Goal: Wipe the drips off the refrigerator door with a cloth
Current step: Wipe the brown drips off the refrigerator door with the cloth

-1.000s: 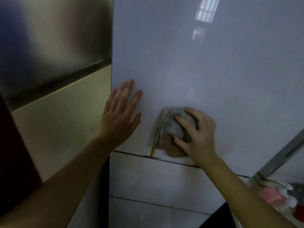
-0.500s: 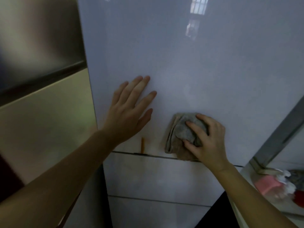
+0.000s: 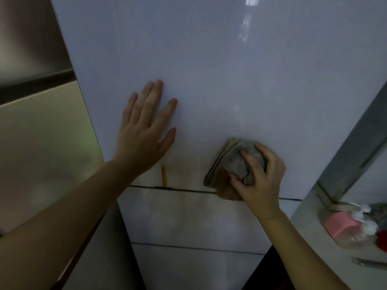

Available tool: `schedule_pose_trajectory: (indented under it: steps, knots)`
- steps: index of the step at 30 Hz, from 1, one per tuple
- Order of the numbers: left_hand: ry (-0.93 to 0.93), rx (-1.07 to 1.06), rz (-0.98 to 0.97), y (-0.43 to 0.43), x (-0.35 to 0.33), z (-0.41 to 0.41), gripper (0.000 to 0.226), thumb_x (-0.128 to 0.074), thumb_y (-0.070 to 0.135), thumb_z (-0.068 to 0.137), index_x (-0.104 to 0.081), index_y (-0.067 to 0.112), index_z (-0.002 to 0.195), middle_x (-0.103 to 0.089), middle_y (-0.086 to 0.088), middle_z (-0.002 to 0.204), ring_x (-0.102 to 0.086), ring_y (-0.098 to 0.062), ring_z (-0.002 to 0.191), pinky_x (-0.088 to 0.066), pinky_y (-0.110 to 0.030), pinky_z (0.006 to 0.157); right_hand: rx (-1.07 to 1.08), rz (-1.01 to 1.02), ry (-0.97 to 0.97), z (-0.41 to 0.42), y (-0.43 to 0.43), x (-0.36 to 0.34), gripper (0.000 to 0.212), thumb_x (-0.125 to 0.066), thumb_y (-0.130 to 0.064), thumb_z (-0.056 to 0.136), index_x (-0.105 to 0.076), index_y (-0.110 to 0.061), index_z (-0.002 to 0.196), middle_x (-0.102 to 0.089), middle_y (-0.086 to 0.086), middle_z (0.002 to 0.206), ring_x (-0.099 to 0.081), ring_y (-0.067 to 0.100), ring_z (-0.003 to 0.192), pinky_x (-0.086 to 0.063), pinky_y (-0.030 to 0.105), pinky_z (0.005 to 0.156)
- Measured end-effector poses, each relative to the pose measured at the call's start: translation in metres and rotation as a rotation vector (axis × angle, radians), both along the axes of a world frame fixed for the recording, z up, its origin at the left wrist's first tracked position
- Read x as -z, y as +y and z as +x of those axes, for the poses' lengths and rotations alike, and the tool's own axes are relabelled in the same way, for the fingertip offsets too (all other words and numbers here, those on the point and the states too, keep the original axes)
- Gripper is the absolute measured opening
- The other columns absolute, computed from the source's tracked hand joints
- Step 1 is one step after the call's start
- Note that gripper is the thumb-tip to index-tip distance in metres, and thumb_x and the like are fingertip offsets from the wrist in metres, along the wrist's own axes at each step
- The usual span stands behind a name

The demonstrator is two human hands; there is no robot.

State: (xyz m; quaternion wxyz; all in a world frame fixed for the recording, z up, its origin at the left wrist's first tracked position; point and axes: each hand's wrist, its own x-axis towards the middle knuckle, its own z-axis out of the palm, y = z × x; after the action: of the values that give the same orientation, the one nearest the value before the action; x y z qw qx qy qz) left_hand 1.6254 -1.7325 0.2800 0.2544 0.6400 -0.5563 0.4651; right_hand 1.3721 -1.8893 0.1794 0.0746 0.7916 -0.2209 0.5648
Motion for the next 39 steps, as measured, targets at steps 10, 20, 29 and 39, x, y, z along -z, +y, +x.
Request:
schedule_pose_trajectory:
  steps: [10,20,29,39]
  knots:
    - [0.004,-0.032,0.034,0.002,0.000,-0.002,0.057,-0.049,0.038,0.102,-0.040,0.009,0.151,-0.022,-0.025,0.162,-0.019,-0.039,0.153,-0.021,-0.055,0.123,0.007,0.430,-0.551,0.015,0.024,0.054,0.062,-0.079,-0.029,0.080,-0.057,-0.009,0.134,-0.042,0.016,0.144,-0.041,0.025,0.134,-0.042,0.044,0.115]
    - [-0.035,-0.033,0.076,0.006,-0.001,0.004,0.059,-0.048,0.039,0.102,-0.037,0.011,0.153,-0.021,-0.026,0.162,-0.017,-0.039,0.153,-0.020,-0.053,0.123,0.024,0.259,-0.444,0.056,0.038,0.011,0.054,-0.070,-0.047,0.090,-0.065,-0.012,0.131,-0.044,0.015,0.144,-0.044,0.034,0.133,-0.040,0.047,0.111]
    - [-0.058,-0.013,0.049,0.001,0.002,0.012,0.059,-0.047,0.038,0.103,-0.036,0.011,0.153,-0.023,-0.027,0.161,-0.019,-0.040,0.153,-0.015,-0.051,0.125,-0.002,0.064,0.027,0.055,0.031,0.052,0.056,-0.071,-0.045,0.085,-0.055,-0.028,0.136,-0.040,0.010,0.148,-0.047,0.035,0.130,-0.031,0.042,0.108]
    - [-0.068,0.036,0.020,0.001,0.002,0.015,0.058,-0.048,0.038,0.103,-0.037,0.011,0.153,-0.025,-0.026,0.161,-0.021,-0.038,0.152,-0.020,-0.053,0.124,0.074,0.145,-0.227,0.051,0.032,0.016,0.057,-0.075,-0.035,0.083,-0.057,-0.021,0.135,-0.045,0.015,0.143,-0.042,0.029,0.133,-0.027,0.032,0.114]
